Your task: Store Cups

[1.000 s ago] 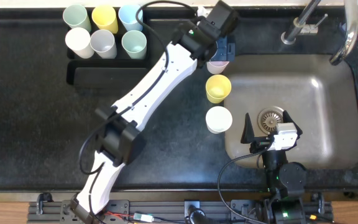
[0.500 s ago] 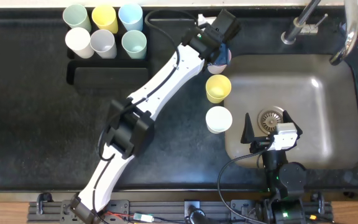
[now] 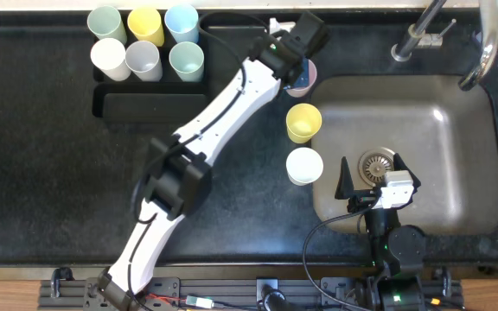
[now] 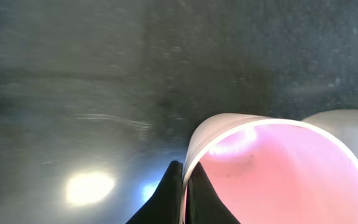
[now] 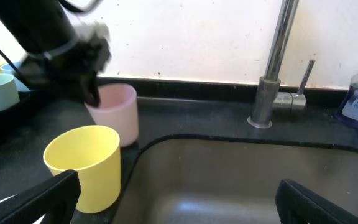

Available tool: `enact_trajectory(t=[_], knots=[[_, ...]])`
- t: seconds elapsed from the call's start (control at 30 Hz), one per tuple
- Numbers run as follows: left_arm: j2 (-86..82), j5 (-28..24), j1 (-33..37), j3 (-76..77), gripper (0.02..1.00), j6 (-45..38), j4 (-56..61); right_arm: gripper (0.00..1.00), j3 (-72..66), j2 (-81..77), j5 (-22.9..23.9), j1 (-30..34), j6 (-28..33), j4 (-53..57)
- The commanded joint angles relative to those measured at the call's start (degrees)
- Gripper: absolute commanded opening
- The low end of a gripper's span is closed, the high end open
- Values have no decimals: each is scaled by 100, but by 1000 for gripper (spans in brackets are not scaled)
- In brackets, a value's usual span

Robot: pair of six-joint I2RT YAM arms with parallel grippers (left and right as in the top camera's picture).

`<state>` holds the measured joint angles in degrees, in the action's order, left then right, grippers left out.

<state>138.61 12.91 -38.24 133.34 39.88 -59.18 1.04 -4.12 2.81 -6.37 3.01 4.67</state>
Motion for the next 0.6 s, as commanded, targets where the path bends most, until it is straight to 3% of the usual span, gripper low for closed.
enact_trajectory(t=[0.03, 0.33, 0.6], knots=[[-1768, 529, 431, -509, 36, -614, -13, 998, -76, 52, -24, 28, 0, -39], [-4454, 470, 2146, -2959, 36, -1320, 48, 998, -76, 52, -24, 28, 0, -39], [-5016, -258, 3956, -3895, 36, -2273, -57, 998, -76, 52, -24, 28, 0, -39]])
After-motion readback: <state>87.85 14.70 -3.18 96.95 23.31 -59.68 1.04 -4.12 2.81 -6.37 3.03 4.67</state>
